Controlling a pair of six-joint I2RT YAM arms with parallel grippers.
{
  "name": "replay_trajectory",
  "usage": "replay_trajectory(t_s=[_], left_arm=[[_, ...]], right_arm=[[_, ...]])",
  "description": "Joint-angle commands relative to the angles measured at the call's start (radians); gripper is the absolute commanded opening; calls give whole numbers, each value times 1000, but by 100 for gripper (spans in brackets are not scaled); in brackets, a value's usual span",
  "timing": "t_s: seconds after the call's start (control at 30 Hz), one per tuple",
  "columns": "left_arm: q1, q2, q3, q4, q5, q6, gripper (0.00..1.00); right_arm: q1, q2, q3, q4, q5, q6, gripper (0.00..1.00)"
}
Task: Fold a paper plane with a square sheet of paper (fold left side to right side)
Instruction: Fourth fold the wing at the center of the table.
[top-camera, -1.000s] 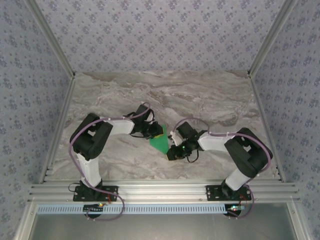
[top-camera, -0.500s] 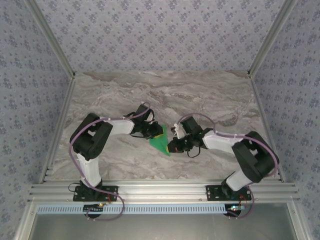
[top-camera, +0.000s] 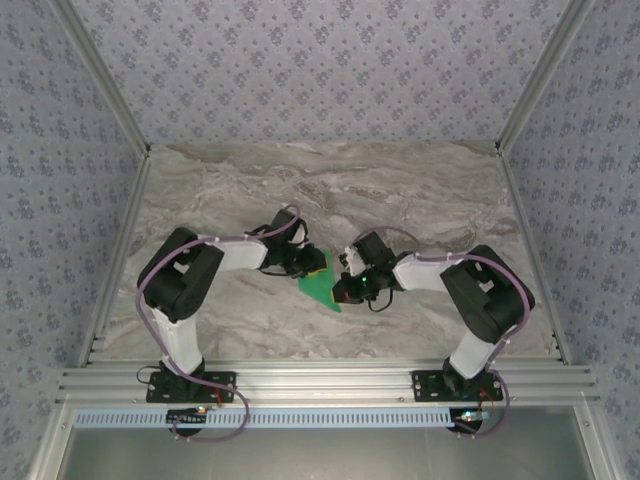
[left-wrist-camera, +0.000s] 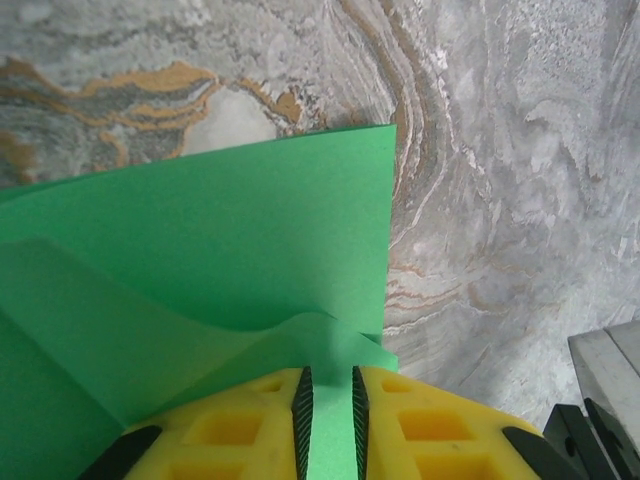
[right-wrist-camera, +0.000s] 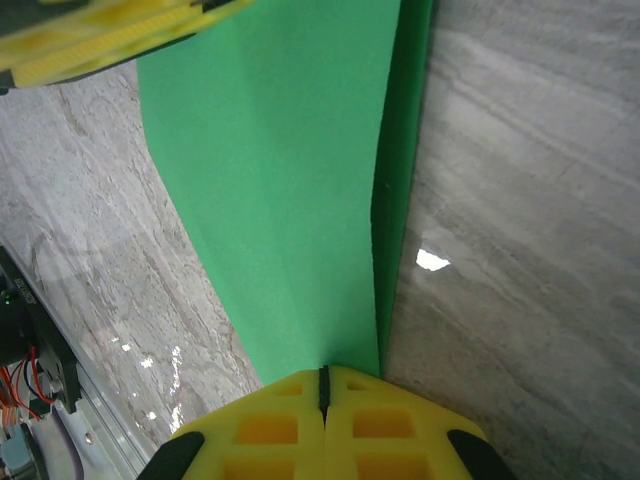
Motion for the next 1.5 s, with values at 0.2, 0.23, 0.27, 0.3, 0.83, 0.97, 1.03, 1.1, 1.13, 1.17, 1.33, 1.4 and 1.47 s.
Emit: replay_trajectory(t_s=[0.2,0.23,0.27,0.3,0.83,0.97,1.03,1.1,1.13,1.17,1.33,1.4,1.47], left_arm=[[-12,-182,-53,7,-32,69,20],[-22,-194,-63,14,-28,70,18],[-34,-202,-74,23,-21,71,17],[-45,-207,-83,32,-16,69,15],[-110,-144,-159,129,-19,44,6],[-111,-130,-157,133,-21,62,6],[-110,-115,-155,132,-22,62,6],[-110,-98,-154,126,-32,61,5],[-111,-90,-153,125,-37,59,5],[-109,-83,-155,125,-43,57,5],[-96,-58,-153,109,-70,61,5],[-88,-53,-153,92,-87,71,4],[-75,-51,-153,74,-103,80,4]], right_arm=[[-1,75,-29,-190,171,-43,0],[0,76,-24,-196,175,-47,0],[4,77,-20,-207,182,-51,0],[7,78,-17,-213,186,-54,0],[21,87,0,-238,201,-69,0],[22,96,1,-247,203,-71,0],[25,102,7,-253,205,-72,0],[29,105,14,-270,218,-79,0],[31,107,20,-280,225,-81,0],[35,109,22,-288,231,-84,0],[39,117,27,-311,244,-96,0],[39,125,32,-327,260,-106,0],[40,130,33,-344,272,-116,0]])
